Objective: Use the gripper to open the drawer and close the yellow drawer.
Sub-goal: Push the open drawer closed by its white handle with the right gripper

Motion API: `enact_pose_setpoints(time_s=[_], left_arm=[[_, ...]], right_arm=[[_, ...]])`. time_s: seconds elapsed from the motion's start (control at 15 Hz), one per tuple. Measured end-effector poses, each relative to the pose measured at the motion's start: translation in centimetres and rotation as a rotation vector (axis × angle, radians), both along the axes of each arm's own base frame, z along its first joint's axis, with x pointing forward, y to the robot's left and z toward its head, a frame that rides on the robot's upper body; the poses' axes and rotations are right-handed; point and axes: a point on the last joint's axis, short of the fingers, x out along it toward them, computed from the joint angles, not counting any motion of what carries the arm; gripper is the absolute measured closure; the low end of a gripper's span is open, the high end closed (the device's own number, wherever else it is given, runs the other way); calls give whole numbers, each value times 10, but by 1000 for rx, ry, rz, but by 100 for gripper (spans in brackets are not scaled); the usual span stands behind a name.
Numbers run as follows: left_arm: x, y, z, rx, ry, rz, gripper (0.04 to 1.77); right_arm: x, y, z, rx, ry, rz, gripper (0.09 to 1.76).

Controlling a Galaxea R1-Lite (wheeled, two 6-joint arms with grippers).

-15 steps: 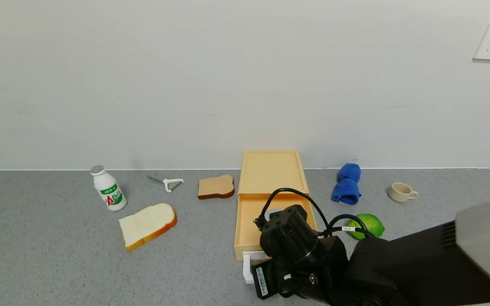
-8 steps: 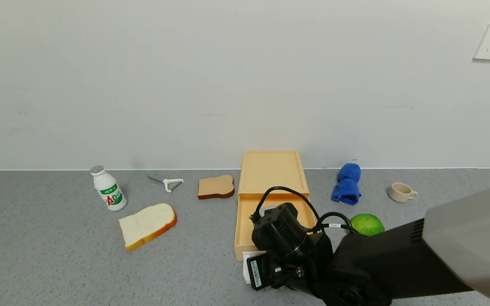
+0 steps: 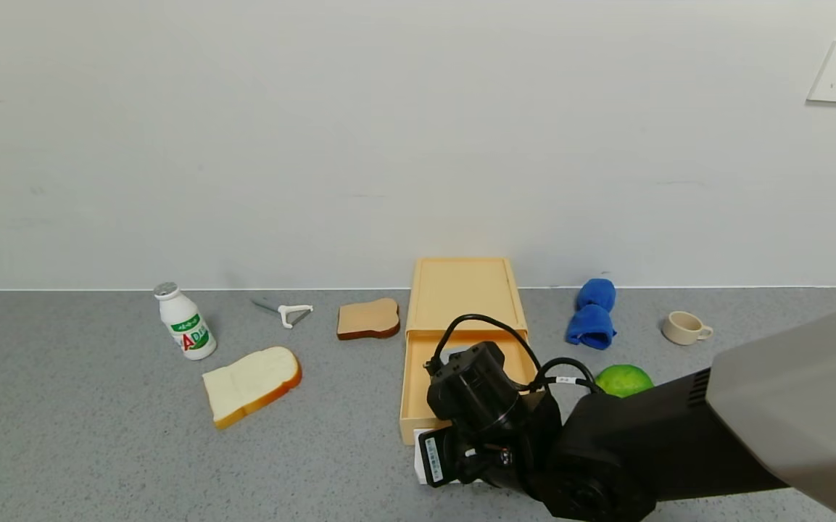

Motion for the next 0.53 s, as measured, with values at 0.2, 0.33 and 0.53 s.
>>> enact_pose_setpoints(time_s=[0.2, 0.33, 0.53], left_arm=[[0, 0, 0, 0, 0, -1, 9], [0, 0, 0, 0, 0, -1, 9], [0, 0, 0, 0, 0, 0, 9]], right_arm=[[3, 1, 1, 5, -6, -5, 173], [7, 1, 2, 10, -12, -9, 173], [13, 1, 3, 17, -19, -19, 173]])
